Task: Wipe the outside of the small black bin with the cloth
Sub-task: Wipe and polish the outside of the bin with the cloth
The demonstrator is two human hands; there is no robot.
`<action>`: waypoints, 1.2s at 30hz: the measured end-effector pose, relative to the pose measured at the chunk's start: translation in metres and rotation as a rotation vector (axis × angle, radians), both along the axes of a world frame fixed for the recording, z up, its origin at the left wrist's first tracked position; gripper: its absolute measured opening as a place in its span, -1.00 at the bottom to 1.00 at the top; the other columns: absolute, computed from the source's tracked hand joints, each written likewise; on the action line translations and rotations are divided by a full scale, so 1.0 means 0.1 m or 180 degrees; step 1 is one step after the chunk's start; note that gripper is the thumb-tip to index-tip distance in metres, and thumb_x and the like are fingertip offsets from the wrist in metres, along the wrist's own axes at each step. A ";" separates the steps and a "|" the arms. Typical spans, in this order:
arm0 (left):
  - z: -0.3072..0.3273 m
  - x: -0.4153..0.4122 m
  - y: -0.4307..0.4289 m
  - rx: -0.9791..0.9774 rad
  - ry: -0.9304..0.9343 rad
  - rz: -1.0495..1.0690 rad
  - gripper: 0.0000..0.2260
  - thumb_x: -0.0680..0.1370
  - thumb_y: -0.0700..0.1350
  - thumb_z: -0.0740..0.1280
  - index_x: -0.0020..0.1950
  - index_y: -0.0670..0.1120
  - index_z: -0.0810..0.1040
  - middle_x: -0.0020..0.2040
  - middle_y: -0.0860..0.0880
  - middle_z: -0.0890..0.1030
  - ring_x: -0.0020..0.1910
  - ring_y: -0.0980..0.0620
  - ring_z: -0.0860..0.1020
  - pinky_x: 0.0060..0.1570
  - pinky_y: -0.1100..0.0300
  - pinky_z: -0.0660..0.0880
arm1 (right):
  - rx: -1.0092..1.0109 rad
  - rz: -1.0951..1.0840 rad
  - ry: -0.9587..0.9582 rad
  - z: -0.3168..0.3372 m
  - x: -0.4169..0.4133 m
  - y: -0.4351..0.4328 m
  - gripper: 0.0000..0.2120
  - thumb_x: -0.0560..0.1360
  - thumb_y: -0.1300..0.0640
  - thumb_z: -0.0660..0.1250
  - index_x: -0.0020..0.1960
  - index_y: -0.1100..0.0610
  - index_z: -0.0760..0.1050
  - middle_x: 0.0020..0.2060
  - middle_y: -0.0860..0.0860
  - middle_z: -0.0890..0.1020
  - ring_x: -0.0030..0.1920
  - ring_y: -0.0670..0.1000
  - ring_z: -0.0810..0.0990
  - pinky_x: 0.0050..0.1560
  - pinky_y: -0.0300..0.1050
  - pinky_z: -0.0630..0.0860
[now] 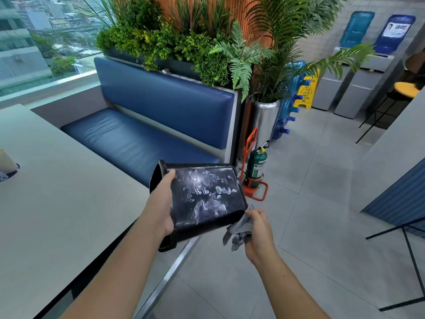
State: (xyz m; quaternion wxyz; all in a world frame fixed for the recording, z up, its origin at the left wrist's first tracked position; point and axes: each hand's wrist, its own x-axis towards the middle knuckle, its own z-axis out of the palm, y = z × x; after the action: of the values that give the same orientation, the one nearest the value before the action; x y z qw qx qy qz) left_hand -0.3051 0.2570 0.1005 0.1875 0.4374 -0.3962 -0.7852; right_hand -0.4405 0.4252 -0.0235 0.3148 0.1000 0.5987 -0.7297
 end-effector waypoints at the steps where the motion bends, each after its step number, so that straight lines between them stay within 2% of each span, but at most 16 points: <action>1: 0.02 -0.01 0.07 -0.0098 -0.0089 0.0130 -0.55 0.64 0.31 0.32 0.25 -0.02 0.71 0.08 -0.03 0.79 0.02 -0.14 0.76 0.17 -0.08 0.65 | 0.0025 0.0056 0.0058 0.00 0.02 0.00 -0.91 0.53 0.16 0.32 -0.14 0.02 0.51 -0.15 0.23 0.55 -0.34 0.13 0.47 -0.36 -0.07 0.40; 4: -0.06 0.01 0.09 -0.0371 -0.0303 0.0394 -0.48 0.59 0.41 0.32 0.24 0.01 0.67 0.05 0.07 0.75 0.07 -0.06 0.73 0.26 -0.05 0.61 | 0.0172 0.0112 0.0347 0.02 0.01 0.06 -0.94 0.61 0.25 0.31 0.04 0.12 0.51 -0.14 0.26 0.60 -0.36 0.14 0.50 -0.43 -0.07 0.44; 8: -0.16 0.07 0.03 -0.0399 -0.0256 0.0487 -0.56 0.64 0.32 0.32 0.18 -0.01 0.73 0.03 0.02 0.80 -0.04 -0.06 0.79 0.03 -0.05 0.71 | 0.0574 -0.0319 0.0961 0.23 -0.12 0.12 -0.89 0.62 0.22 0.36 0.10 0.07 0.59 -0.19 0.16 0.65 -0.30 0.13 0.56 -0.30 0.00 0.47; 11: -0.17 0.09 0.07 -0.0434 -0.0154 0.0516 -0.51 0.64 0.36 0.29 0.19 -0.02 0.74 0.08 -0.03 0.79 0.05 -0.14 0.77 0.16 -0.20 0.68 | 0.0487 -0.0212 0.1390 0.56 -0.14 0.05 -0.81 0.60 0.16 0.38 0.11 -0.11 0.62 -0.11 0.17 0.69 -0.29 0.14 0.60 -0.25 0.06 0.55; 13: -0.21 0.09 0.10 -0.0581 -0.0146 0.0536 -0.47 0.60 0.42 0.27 0.17 0.02 0.74 0.10 0.01 0.79 0.11 -0.13 0.75 0.24 -0.19 0.64 | 0.0503 -0.0045 0.1919 0.82 -0.10 -0.04 -0.78 0.60 0.11 0.39 0.13 -0.20 0.60 0.04 0.09 0.64 -0.11 0.06 0.66 -0.05 0.05 0.64; 15: -0.24 0.08 0.15 -0.0749 -0.0148 0.0533 -0.45 0.59 0.45 0.25 0.14 0.03 0.74 0.07 0.07 0.79 0.16 -0.06 0.73 0.30 -0.13 0.59 | 0.0627 0.0062 0.2536 1.08 -0.08 -0.14 -0.76 0.62 0.10 0.40 0.20 -0.20 0.58 0.15 -0.02 0.51 0.08 -0.12 0.59 0.17 -0.33 0.52; 16: -0.21 0.08 0.19 -0.0821 -0.0141 0.0512 -0.48 0.63 0.40 0.23 0.13 0.01 0.73 0.04 0.10 0.79 0.15 -0.03 0.73 0.28 -0.08 0.60 | 0.0731 0.0168 0.2811 1.20 -0.09 -0.20 -0.75 0.63 0.11 0.39 0.27 -0.12 0.59 0.14 -0.03 0.46 0.08 -0.20 0.54 0.11 -0.54 0.41; 18: -0.18 0.06 0.25 -0.0993 -0.0193 0.0476 -0.53 0.70 0.30 0.19 0.10 -0.02 0.72 -0.05 0.16 0.79 0.07 0.08 0.72 0.15 0.08 0.61 | 0.1026 0.0373 0.3249 1.34 -0.18 -0.33 -0.76 0.65 0.14 0.36 0.31 0.07 0.60 0.10 0.00 0.43 -0.02 -0.31 0.49 -0.04 -0.65 0.31; 20: -0.18 0.08 0.28 -0.1164 -0.0220 0.0512 -0.46 0.68 0.36 0.17 0.05 -0.06 0.69 -0.13 0.14 0.74 -0.06 0.09 0.66 0.02 0.15 0.55 | 0.1317 0.0521 0.3583 1.40 -0.28 -0.45 -0.85 0.67 0.22 0.31 0.17 0.22 0.62 0.06 0.03 0.40 -0.13 -0.32 0.50 -0.12 -0.57 0.38; 22: -0.23 0.10 0.26 -0.1302 -0.0233 0.0575 -0.25 0.55 0.54 0.16 0.02 -0.18 0.63 -0.17 0.01 0.61 -0.14 -0.01 0.56 -0.02 0.09 0.49 | 0.1671 0.0642 0.3800 1.39 -0.35 -0.57 -0.83 0.66 0.31 0.23 -0.08 0.26 0.54 0.00 0.02 0.36 -0.16 -0.11 0.51 -0.20 -0.28 0.52; 23: -0.27 0.11 0.25 -0.1336 -0.0252 0.0584 -0.24 0.53 0.56 0.17 -0.01 -0.16 0.64 -0.19 0.00 0.59 -0.15 -0.03 0.55 -0.01 0.05 0.50 | 0.1881 0.0728 0.3890 1.35 -0.37 -0.62 -0.80 0.62 0.36 0.20 -0.16 0.24 0.47 -0.02 0.02 0.35 -0.17 0.01 0.47 -0.19 -0.10 0.54; 26: -0.27 0.11 0.27 -0.1644 -0.0413 0.0608 -0.39 0.69 0.36 0.14 -0.21 -0.15 0.51 -0.41 0.05 0.44 -0.35 0.01 0.41 -0.22 0.06 0.38 | 0.2221 0.0935 0.4316 1.29 -0.28 -0.75 -0.78 0.46 0.45 0.16 -0.25 0.19 0.43 -0.09 0.06 0.37 -0.16 0.14 0.42 -0.19 0.17 0.52; 27: -0.26 0.11 0.28 -0.1820 -0.0426 0.0518 -0.36 0.70 0.35 0.13 -0.19 -0.21 0.44 -0.40 0.03 0.37 -0.35 0.01 0.34 -0.23 0.06 0.32 | 0.2190 0.0997 0.4440 1.29 -0.20 -0.79 -0.77 0.41 0.46 0.14 -0.27 0.19 0.41 -0.12 0.05 0.37 -0.17 0.16 0.41 -0.22 0.17 0.50; 30: -0.31 0.09 0.27 -0.2160 -0.0467 0.0425 -0.31 0.70 0.36 0.12 -0.06 -0.32 0.49 -0.34 -0.03 0.41 -0.33 -0.02 0.37 -0.23 0.04 0.34 | 0.1888 0.1153 0.4652 1.32 0.07 -0.91 -0.71 0.35 0.49 0.13 -0.29 0.12 0.40 -0.18 0.04 0.35 -0.17 0.17 0.39 -0.27 0.04 0.38; 33: -0.32 0.08 0.27 -0.2194 -0.0496 0.0496 -0.42 0.72 0.31 0.13 -0.07 -0.12 0.68 -0.27 -0.07 0.65 -0.24 -0.03 0.57 -0.15 0.01 0.50 | 0.1601 0.1299 0.4717 1.34 0.35 -0.95 -0.78 0.47 0.38 0.26 -0.11 0.13 0.60 -0.14 0.07 0.41 -0.12 0.17 0.40 -0.16 0.00 0.40; 36: -0.29 0.08 0.28 -0.2135 -0.0392 0.0507 -0.51 0.74 0.25 0.14 -0.10 0.05 0.75 -0.23 0.01 0.74 -0.22 0.08 0.66 -0.17 0.10 0.56 | 0.1442 0.1423 0.4796 1.36 0.52 -0.92 -0.90 0.51 0.20 0.33 -0.01 0.14 0.61 -0.07 0.05 0.42 -0.08 0.16 0.41 -0.05 -0.01 0.42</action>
State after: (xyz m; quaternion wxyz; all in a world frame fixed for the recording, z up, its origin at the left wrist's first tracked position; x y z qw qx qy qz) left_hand -0.2970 0.2850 0.0719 0.3571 0.4275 -0.6073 -0.5664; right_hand -0.3882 0.3332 0.1123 -0.0619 -0.4779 0.7884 -0.3824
